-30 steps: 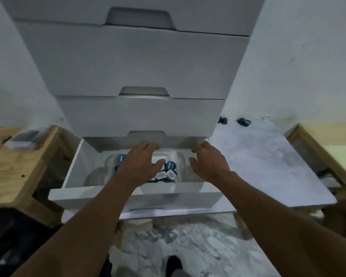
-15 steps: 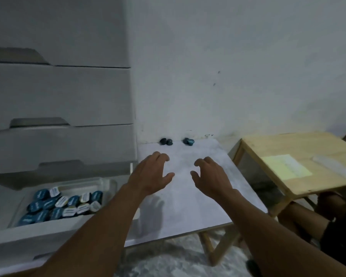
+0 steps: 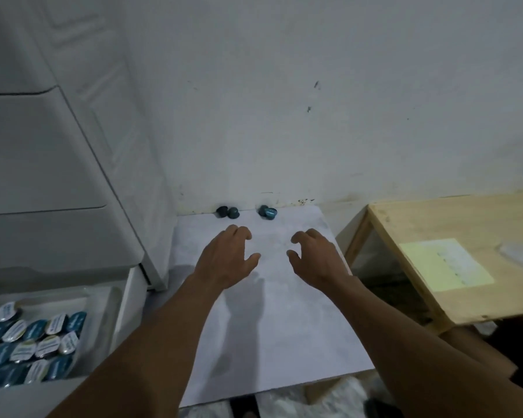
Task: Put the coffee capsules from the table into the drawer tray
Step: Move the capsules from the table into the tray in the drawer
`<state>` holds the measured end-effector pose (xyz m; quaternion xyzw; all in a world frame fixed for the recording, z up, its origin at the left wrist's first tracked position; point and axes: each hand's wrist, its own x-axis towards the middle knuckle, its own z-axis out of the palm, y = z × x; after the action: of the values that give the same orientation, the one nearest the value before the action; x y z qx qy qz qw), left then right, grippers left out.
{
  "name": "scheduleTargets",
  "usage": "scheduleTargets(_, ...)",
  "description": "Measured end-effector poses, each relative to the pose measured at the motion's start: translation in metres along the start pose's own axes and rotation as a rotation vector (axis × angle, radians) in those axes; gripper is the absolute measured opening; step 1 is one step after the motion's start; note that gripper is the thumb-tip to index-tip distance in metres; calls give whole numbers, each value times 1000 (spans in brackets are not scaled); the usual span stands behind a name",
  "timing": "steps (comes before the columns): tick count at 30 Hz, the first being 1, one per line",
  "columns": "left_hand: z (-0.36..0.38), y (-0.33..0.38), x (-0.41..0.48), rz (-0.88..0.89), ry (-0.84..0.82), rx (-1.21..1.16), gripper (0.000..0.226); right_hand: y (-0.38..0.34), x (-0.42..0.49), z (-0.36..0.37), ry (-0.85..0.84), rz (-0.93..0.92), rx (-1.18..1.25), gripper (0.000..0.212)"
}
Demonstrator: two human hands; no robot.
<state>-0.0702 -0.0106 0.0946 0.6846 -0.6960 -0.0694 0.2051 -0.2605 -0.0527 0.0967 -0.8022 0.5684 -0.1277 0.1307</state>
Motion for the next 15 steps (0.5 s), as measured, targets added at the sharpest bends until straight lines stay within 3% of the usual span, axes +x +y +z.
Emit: scheduleTargets(15, 114, -72, 194, -156, -31, -282, 29, 46, 194, 84, -122, 131, 80, 34)
